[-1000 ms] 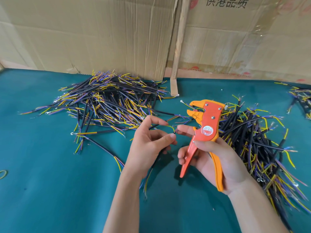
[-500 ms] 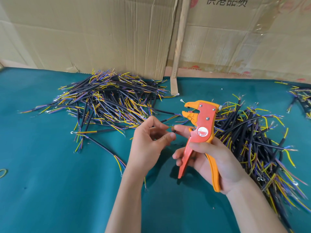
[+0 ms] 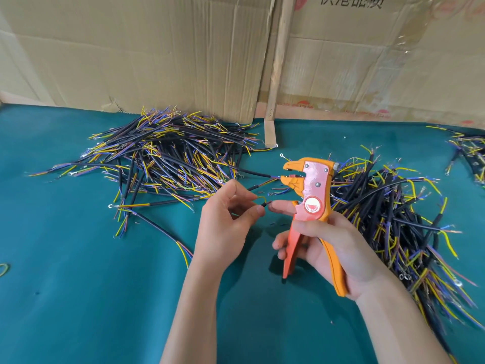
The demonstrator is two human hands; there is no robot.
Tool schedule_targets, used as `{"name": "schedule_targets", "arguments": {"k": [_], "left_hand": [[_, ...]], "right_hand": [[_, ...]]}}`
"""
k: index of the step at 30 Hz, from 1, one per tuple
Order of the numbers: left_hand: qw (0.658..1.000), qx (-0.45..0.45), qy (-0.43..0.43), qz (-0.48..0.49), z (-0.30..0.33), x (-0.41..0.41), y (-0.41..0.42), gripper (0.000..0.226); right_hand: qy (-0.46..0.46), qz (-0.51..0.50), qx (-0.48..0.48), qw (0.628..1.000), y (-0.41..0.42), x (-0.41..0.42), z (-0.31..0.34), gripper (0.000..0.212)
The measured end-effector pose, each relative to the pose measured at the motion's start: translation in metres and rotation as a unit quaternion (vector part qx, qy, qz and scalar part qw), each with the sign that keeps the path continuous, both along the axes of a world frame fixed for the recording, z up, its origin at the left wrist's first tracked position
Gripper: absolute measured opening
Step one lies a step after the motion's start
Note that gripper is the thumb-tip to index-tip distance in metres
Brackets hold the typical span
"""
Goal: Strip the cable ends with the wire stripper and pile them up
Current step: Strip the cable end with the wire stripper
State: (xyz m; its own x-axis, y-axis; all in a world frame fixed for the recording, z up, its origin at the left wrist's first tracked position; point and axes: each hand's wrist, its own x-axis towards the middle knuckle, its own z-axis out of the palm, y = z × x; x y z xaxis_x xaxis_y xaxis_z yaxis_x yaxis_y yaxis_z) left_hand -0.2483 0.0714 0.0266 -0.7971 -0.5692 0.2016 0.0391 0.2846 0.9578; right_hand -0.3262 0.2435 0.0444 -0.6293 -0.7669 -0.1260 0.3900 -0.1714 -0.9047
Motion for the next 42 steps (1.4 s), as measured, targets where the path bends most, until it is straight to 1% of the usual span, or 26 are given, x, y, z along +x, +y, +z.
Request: {"name": "schedule_targets", "arguments": {"k": [3,6,11,14,19,21,27,33,36,38,40,42], "left_hand": [[0.999,-0.027,0.001,0.018,-0.001,-0.002,0.001,0.031],[0.999,-0.033,0.014,0.020,-0.001,-0.003,0.003,0.030],[0.999,-0.028,0.028,0.014,0.001,-0.005,0.008,0.029],[0.999,-0.014,0.034,0.011,0.001,-0.005,0.007,0.025],[0.999,-0.006,0.038,-0.002,0.002,-0.004,0.006,0.025],[0.999,-0.007,0.037,-0.007,0.002,-0.002,0.004,0.026],[0.999,-0.012,0.028,-0.046,0.001,-0.001,0.004,0.024],[0.996,0.011,0.028,-0.086,-0.001,0.000,0.001,0.021],[0.994,0.035,0.044,-0.095,-0.001,0.000,0.001,0.016],[0.992,0.048,0.048,-0.104,0.000,-0.001,0.002,0.015],[0.992,0.046,0.044,-0.110,0.000,-0.002,0.004,0.017],[0.992,0.038,0.043,-0.112,0.000,-0.002,0.004,0.026]], "right_hand": [[-0.026,0.018,-0.014,0.999,0.002,-0.001,0.001,0.055],[-0.080,0.025,-0.071,0.994,0.003,-0.003,-0.001,0.069],[-0.189,0.003,-0.144,0.971,0.004,-0.007,-0.003,0.067],[-0.173,-0.008,-0.122,0.977,0.005,-0.009,-0.004,0.067],[-0.145,0.039,-0.106,0.983,0.000,-0.004,-0.004,0.070],[-0.128,0.034,-0.101,0.986,0.000,-0.004,-0.003,0.071],[-0.096,0.029,-0.066,0.993,0.002,-0.003,0.000,0.056],[-0.127,0.018,-0.080,0.988,0.002,-0.003,0.001,0.057],[-0.141,0.027,-0.105,0.984,0.004,-0.005,0.000,0.068],[-0.149,0.028,-0.114,0.982,0.005,-0.007,-0.001,0.071],[-0.146,0.019,-0.111,0.983,0.005,-0.009,-0.001,0.069],[-0.138,0.000,-0.099,0.985,0.006,-0.011,-0.002,0.064]]}}
